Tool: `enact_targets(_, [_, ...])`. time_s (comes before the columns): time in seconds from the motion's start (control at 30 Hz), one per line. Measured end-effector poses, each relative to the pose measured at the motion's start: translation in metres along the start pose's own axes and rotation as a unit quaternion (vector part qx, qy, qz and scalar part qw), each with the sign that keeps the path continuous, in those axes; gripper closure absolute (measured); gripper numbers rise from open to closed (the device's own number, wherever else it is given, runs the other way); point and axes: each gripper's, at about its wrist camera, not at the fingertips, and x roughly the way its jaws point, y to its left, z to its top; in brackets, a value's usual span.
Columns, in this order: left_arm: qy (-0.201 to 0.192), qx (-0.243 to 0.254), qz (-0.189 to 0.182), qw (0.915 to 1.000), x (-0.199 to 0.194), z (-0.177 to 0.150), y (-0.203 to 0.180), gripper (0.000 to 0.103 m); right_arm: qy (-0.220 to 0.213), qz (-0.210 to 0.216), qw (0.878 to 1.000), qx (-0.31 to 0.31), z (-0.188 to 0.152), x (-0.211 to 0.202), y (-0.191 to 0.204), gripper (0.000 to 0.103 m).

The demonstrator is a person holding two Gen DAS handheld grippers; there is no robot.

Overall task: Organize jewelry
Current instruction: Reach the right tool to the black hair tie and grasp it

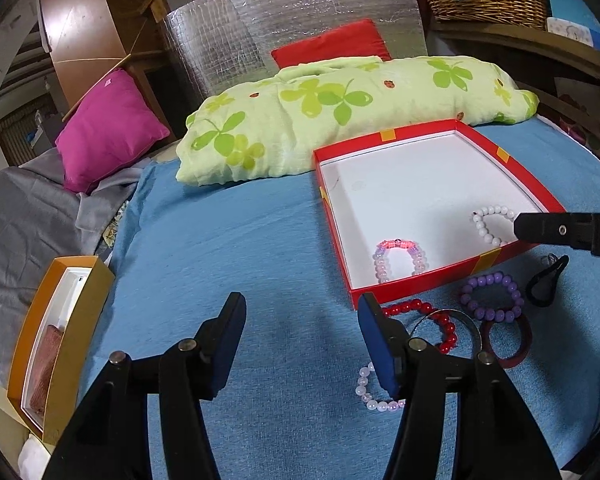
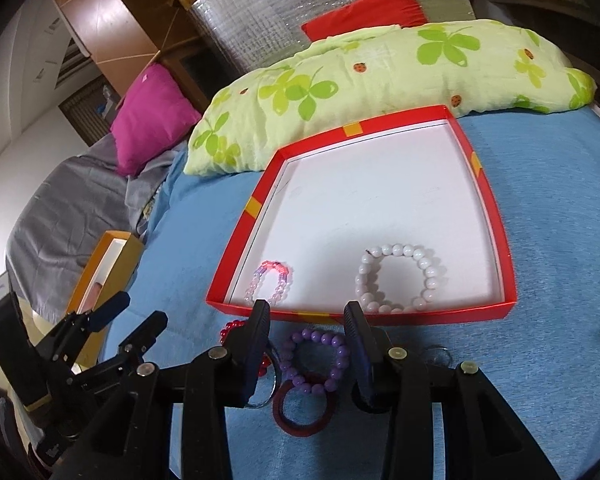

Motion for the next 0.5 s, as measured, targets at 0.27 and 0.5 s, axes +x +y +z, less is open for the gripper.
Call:
enact_targets(0.27, [0.007,0.011,-0.004,0.9999,0.001,-0.002,-0.005,0.044,0.01,0.0,1.0,-0.01,-0.003,0.001,0.002,0.062])
enact_targets(0.5, [0.006,0.018,-0.008,0.9998,0.002,-0.001,-0.013,0.044,0.014,0.001,1.0,-0.014,-0.003,-0.002,0.0,0.062])
